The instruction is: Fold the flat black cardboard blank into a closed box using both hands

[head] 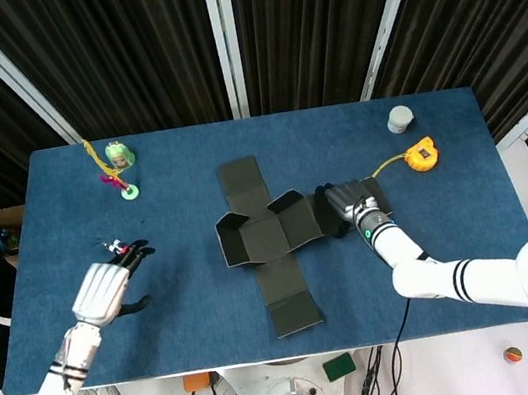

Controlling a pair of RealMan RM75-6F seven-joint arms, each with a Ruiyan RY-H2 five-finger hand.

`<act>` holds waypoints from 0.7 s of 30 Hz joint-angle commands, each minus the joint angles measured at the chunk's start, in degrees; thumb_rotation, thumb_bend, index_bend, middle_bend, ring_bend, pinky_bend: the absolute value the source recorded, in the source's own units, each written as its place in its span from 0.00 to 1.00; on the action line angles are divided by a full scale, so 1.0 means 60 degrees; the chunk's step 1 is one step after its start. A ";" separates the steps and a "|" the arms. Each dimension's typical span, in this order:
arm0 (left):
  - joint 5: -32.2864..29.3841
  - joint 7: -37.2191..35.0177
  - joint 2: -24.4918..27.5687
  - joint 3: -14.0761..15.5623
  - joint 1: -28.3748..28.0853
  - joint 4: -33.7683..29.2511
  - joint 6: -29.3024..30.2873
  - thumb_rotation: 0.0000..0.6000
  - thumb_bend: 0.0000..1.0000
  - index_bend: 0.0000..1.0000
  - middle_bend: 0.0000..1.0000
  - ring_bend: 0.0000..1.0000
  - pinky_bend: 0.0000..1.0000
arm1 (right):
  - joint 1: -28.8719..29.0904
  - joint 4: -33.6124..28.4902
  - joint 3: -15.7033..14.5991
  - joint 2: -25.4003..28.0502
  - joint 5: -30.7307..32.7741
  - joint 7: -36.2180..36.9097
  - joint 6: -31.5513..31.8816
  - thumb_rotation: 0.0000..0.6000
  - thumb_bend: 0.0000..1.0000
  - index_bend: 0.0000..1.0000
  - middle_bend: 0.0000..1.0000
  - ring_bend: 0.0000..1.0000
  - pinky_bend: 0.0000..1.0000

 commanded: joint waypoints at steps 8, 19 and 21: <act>-0.1363 0.1012 -0.2586 -0.0933 -0.1562 0.1998 -0.1317 1.00 0.15 0.00 0.00 0.51 0.91 | 0.0329 -0.0473 -0.0275 -0.0027 -0.0505 -0.0658 0.0839 1.00 0.33 0.42 0.31 0.73 1.00; -0.1362 -0.0608 -0.3518 -0.1040 -0.2047 0.2113 -0.1393 1.00 0.14 0.00 0.00 0.50 0.91 | 0.0256 -0.0513 -0.0315 -0.0216 -0.1109 -0.0950 0.1574 1.00 0.33 0.43 0.30 0.73 1.00; -0.1402 -0.1202 -0.3714 -0.1137 -0.2140 0.2050 -0.1416 1.00 0.14 0.00 0.00 0.50 0.90 | 0.0216 -0.0466 -0.0403 -0.0293 -0.1558 -0.1125 0.1872 1.00 0.33 0.43 0.30 0.73 1.00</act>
